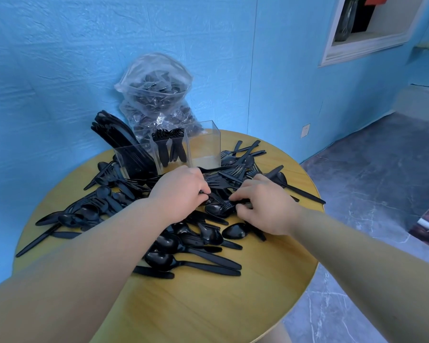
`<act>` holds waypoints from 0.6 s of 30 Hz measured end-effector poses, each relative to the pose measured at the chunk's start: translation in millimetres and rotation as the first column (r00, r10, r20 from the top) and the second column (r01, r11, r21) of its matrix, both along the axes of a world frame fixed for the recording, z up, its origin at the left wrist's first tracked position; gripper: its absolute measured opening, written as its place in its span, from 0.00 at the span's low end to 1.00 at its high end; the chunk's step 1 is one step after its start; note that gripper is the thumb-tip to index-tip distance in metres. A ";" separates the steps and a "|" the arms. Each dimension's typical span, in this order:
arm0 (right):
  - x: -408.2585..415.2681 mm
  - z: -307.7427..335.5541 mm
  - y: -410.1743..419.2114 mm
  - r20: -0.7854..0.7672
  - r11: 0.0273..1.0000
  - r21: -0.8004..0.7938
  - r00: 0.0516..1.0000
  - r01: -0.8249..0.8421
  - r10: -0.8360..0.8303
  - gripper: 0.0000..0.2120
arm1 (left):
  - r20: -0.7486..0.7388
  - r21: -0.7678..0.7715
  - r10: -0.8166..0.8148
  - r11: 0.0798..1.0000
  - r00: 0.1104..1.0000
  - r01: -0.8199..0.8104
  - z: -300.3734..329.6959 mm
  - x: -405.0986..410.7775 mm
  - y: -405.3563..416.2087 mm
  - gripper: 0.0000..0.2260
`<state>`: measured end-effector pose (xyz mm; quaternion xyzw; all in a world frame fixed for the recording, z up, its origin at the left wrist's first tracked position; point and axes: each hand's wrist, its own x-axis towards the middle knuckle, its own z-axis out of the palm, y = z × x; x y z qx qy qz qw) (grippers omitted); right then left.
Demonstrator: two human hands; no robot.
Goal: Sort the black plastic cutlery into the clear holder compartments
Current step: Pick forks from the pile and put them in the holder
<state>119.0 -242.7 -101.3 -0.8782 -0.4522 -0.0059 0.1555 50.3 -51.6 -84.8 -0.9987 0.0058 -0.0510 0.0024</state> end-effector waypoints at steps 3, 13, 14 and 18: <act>-1.4 -0.3 1.3 0.019 1.000 0.002 1.000 -0.017 0.017 0.16 | 0.091 -0.053 0.004 0.999 0.996 0.001 -0.9 -2.7 1.9 0.10; -12.6 1.9 8.3 0.082 0.997 0.003 0.993 -0.082 0.081 0.14 | 0.248 -0.216 0.034 0.976 0.968 0.020 12.8 -25.5 1.8 0.09; -14.7 2.5 9.9 0.101 0.995 0.027 0.991 -0.094 0.091 0.13 | 0.251 -0.219 0.039 0.976 0.967 0.018 15.3 -29.3 1.6 0.09; -22.4 8.6 13.7 0.145 0.973 0.191 0.984 -0.127 0.100 0.10 | 0.306 -0.278 0.077 0.960 0.949 0.012 26.4 -45.6 4.1 0.09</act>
